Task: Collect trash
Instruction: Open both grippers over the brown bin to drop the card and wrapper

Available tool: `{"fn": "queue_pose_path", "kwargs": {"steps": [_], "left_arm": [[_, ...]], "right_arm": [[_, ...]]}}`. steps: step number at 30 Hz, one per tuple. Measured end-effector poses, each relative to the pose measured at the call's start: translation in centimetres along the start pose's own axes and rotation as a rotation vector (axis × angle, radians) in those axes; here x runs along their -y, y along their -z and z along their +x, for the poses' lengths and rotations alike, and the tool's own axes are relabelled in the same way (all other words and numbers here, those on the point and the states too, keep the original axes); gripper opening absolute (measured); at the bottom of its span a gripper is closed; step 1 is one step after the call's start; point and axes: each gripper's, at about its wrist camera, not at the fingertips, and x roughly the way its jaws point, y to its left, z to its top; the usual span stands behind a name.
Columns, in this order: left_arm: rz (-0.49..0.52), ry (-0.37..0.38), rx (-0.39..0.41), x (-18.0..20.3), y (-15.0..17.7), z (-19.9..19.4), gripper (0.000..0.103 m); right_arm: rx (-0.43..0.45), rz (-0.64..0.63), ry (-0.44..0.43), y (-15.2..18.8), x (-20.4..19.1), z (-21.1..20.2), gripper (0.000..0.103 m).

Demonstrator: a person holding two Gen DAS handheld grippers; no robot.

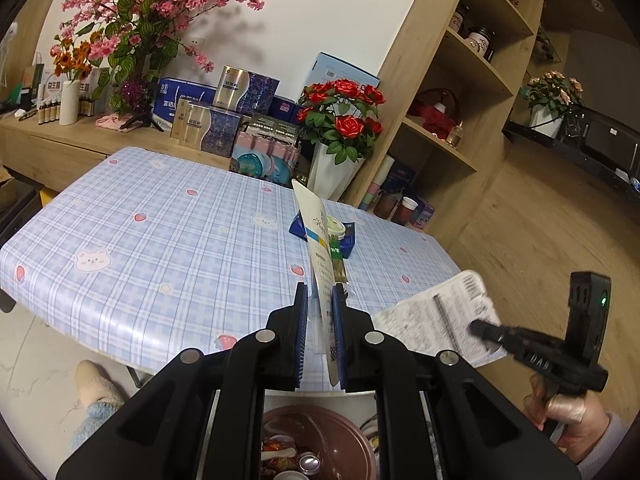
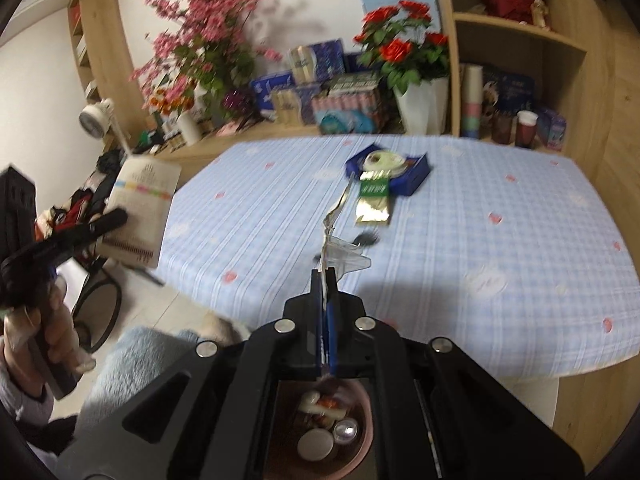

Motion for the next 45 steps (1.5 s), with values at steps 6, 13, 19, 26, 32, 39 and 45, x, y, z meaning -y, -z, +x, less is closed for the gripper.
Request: {"fn": "queue_pose_path", "kwargs": {"steps": [6,13,19,26,32,39,45], "left_arm": [[-0.008,-0.003,0.002,0.0,0.8,-0.9,0.012],[-0.008,-0.011,-0.015,-0.3,1.2,-0.6,0.012],[-0.019,-0.012,-0.026,-0.7,1.4,-0.1,0.012],[-0.007,-0.012,-0.047,-0.5,2.1,0.4,0.012],[0.001,-0.007,-0.068,-0.1,2.8,0.8,0.012],[0.031,0.018,-0.114,1.2,4.2,1.5,0.012],[0.057,0.058,-0.171,2.6,5.7,2.6,0.012]], "right_arm": [[-0.094,0.001,-0.073,2.0,-1.7,1.4,0.006],[-0.181,0.056,-0.188,3.5,-3.1,3.8,0.006],[-0.191,0.028,-0.187,3.5,-4.1,4.5,0.046],[-0.049,0.055,-0.055,2.2,-2.0,2.7,0.096],[0.031,0.112,0.025,1.4,0.4,1.4,0.097],[0.096,0.134,0.085,1.6,2.3,0.2,0.097],[0.107,0.158,0.109,2.1,3.5,0.0,0.097]]}}
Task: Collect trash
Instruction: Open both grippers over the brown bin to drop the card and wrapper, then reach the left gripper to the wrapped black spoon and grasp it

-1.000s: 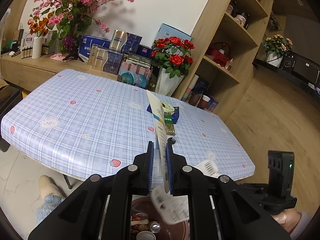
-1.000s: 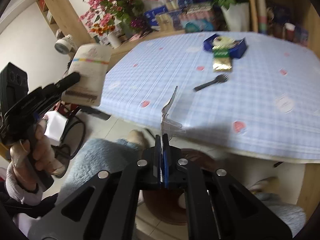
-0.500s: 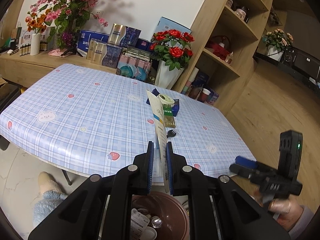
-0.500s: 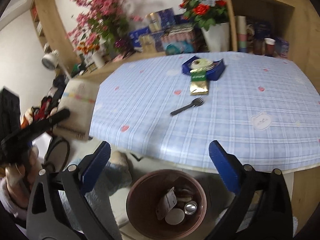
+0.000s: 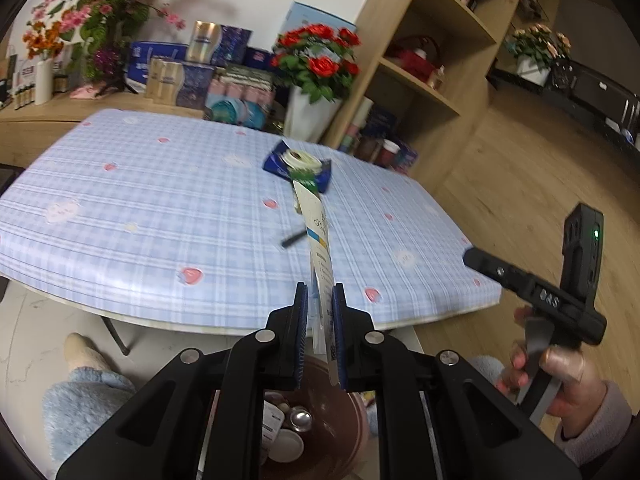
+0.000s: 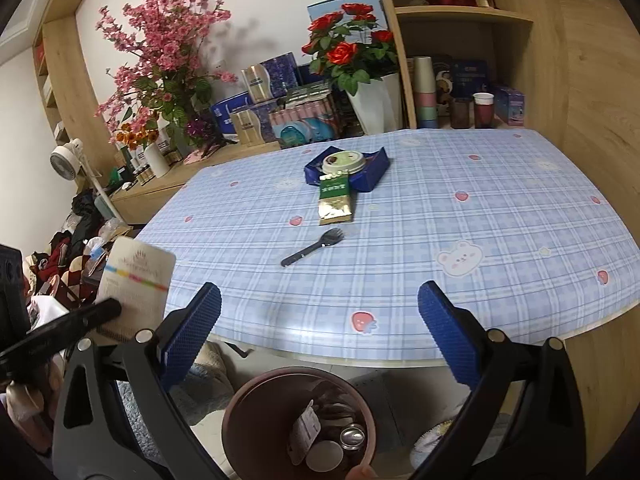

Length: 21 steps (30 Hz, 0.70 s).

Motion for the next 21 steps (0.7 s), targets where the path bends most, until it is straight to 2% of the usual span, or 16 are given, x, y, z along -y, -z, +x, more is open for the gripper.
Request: {"fn": "queue_pose_path", "kwargs": {"steps": [10,11,12,16,21], "left_arm": [[0.049,0.089,-0.091,2.4,1.3,2.6,0.015],[0.055,0.094,-0.095,2.5,1.4,2.8,0.021],[0.058,0.094,-0.096,2.6,1.4,2.9,0.032],[0.055,0.074,-0.077,2.4,1.1,2.9,0.046],[0.015,0.014,-0.039,0.8,0.5,2.6,0.070]], "right_arm": [[0.000,0.043,0.018,0.5,1.7,0.1,0.097],[-0.001,0.047,0.019,0.6,1.9,0.2,0.097],[-0.002,0.051,0.019,0.6,2.1,0.2,0.097],[-0.008,0.064,0.024,0.9,2.5,0.4,0.097],[-0.013,0.072,0.030,1.1,2.9,0.5,0.097]]}}
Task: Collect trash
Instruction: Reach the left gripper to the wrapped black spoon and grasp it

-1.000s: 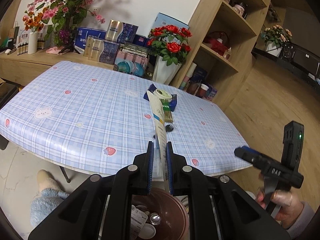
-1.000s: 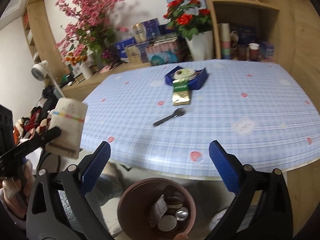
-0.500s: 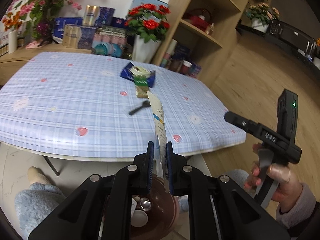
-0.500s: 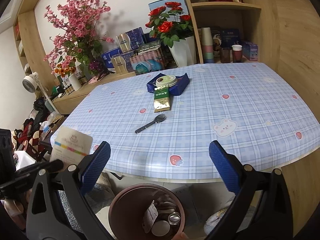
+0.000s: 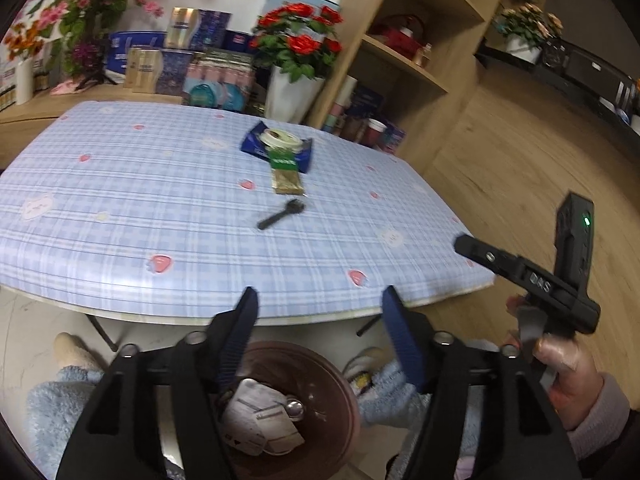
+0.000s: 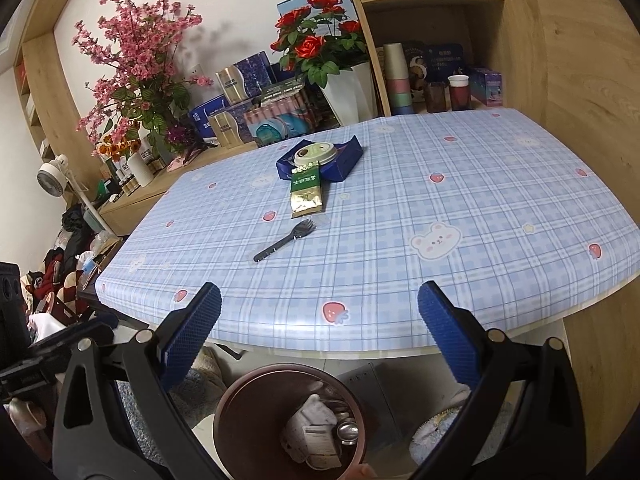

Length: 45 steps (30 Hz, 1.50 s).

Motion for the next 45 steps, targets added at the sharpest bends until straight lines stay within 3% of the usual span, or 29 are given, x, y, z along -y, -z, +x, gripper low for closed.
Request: {"fn": "queue_pose_path", "kwargs": {"steps": [3,6,13,32,40,45], "left_arm": [[-0.022,-0.048,0.031,-1.0,-0.5,-0.3,0.085],[-0.034,-0.109,0.059,-1.8,-1.0,-0.7,0.092],[-0.037,-0.179,0.073,-3.2,-1.9,-0.8,0.093],[-0.027,-0.232,0.020,-4.6,-2.7,2.4,0.093],[0.018,-0.219,-0.024,-4.8,-4.2,5.9,0.093],[0.128,-0.174,-0.074,-3.7,-5.9,10.5,0.093]], "right_arm": [[0.001,0.003,0.009,0.0,0.2,0.1,0.097],[0.002,0.006,0.019,0.0,0.5,0.2,0.097],[0.005,0.003,0.033,-0.4,1.0,0.5,0.097],[-0.007,-0.058,0.081,-0.8,1.5,3.2,0.097],[-0.018,-0.060,0.092,-2.3,2.5,6.0,0.097],[-0.031,-0.038,0.077,-4.0,3.7,8.3,0.097]]}}
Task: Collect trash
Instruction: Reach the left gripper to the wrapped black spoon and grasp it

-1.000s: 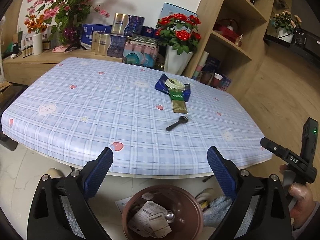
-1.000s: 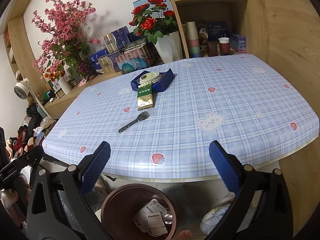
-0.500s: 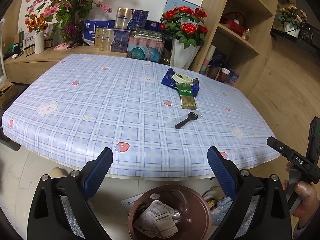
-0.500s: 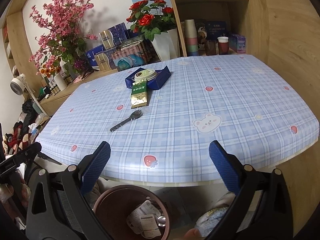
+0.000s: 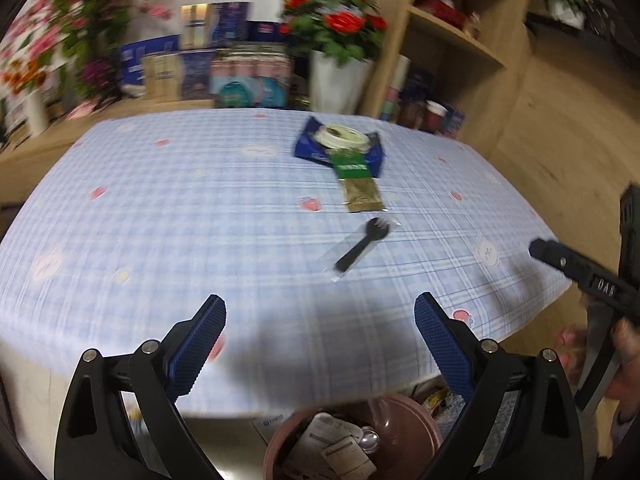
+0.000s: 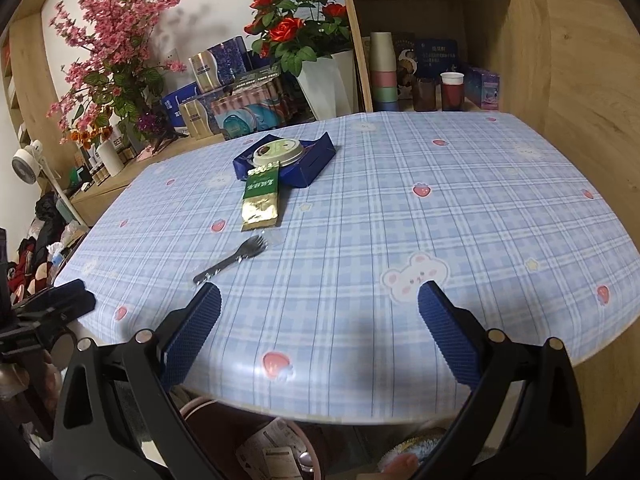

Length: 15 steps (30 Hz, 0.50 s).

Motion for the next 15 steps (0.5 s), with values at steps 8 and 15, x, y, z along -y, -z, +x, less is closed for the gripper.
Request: {"fn": "queue_pose_path", "kwargs": {"steps": [8,15], "left_arm": [[0.208,0.068,-0.095,3.7,-2.9,8.1,0.092],[0.293,0.071,-0.166,4.4,-4.4,13.1,0.082]], "right_arm": [[-0.026,0.004,0.014,-2.5,1.6,3.1,0.097],[-0.070,0.006,0.084,-3.3,3.2,5.3,0.097]]}}
